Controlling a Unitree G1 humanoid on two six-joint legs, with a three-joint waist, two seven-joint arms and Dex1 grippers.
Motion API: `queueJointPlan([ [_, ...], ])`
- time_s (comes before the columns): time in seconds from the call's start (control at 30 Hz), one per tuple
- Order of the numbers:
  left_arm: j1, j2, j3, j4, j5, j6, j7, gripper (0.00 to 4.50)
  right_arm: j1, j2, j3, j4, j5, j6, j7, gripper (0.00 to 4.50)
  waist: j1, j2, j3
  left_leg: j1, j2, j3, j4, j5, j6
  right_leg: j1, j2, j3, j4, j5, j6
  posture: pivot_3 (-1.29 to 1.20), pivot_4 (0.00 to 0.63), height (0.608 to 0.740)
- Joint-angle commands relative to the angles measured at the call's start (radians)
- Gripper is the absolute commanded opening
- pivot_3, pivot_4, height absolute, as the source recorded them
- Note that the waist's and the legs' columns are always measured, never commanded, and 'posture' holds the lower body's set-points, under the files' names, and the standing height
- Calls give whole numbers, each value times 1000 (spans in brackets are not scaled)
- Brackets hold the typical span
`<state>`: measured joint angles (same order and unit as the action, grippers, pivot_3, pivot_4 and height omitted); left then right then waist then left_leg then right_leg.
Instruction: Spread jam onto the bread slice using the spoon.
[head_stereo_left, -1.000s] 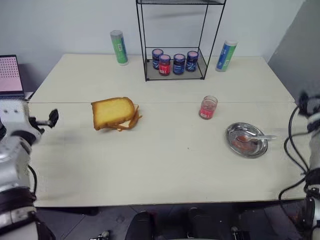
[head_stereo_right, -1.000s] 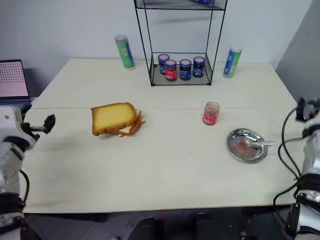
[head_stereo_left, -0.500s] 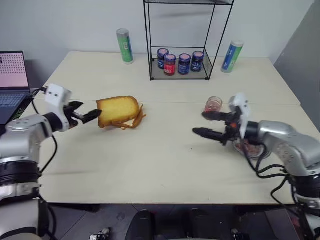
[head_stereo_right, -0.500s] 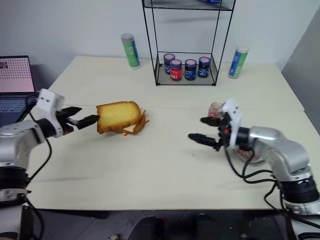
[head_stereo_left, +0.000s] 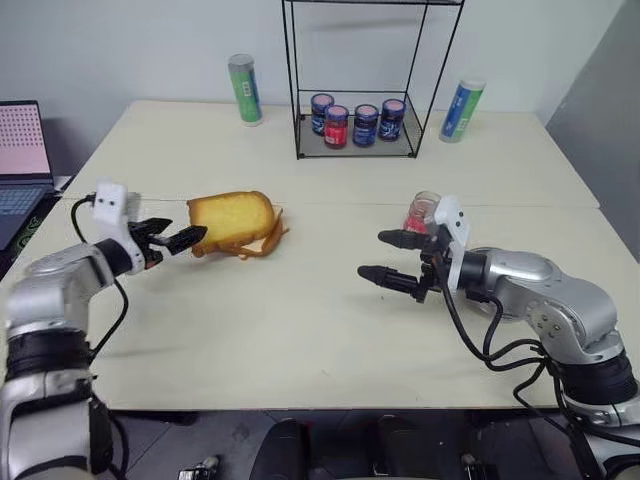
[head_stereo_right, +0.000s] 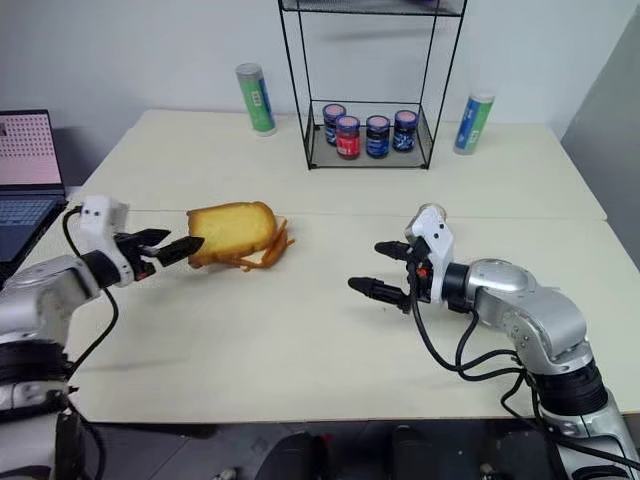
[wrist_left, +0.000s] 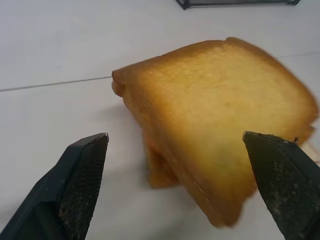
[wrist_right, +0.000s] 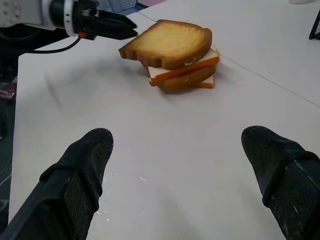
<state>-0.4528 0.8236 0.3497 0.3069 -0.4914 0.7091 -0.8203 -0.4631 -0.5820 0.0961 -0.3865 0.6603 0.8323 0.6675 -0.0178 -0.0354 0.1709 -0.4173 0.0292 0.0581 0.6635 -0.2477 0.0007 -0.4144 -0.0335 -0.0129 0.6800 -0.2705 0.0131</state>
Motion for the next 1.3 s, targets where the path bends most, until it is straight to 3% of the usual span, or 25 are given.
queueJointPlan([
  [0.03,98,33,91,-176,-106,139,-18,4500,0,8,-32,-53,29,18,-7,4470,0,0,0,0,0,0,0,0,0,0,0,0,0,0,0,0,150,740],
  [0.13,178,0,112,-258,-134,174,10,4500,1,18,-24,-61,34,25,-1,4470,-5,0,0,1,0,0,0,0,0,1,-1,0,0,0,0,0,150,740],
  [0.27,162,-106,101,-205,-98,116,130,4500,-15,41,-2,-59,38,28,3,4470,7,0,0,2,-1,-2,1,0,0,2,-1,-1,0,0,0,0,150,740],
  [0.47,145,-177,109,-199,-113,98,181,4500,-42,48,-5,-66,48,38,15,4470,13,-2,0,2,-1,-1,1,0,0,3,-1,-1,0,0,0,0,150,740],
  [0.57,135,-187,120,-213,-126,91,192,4042,-43,48,-12,-70,52,42,15,4500,13,-2,0,2,-1,-2,1,0,0,3,-1,-1,0,0,0,0,150,740],
  [1.2,85,-161,46,-140,-88,44,164,128,-48,55,-31,-44,31,20,3,4500,13,-2,0,2,-1,-2,1,0,0,3,-1,-1,0,0,0,0,150,740],
  [1.3,69,-161,37,-122,-80,31,160,34,-58,56,-35,-41,33,23,0,4500,13,-2,0,2,-1,-1,1,0,0,3,-1,-1,0,0,0,0,150,740],
])
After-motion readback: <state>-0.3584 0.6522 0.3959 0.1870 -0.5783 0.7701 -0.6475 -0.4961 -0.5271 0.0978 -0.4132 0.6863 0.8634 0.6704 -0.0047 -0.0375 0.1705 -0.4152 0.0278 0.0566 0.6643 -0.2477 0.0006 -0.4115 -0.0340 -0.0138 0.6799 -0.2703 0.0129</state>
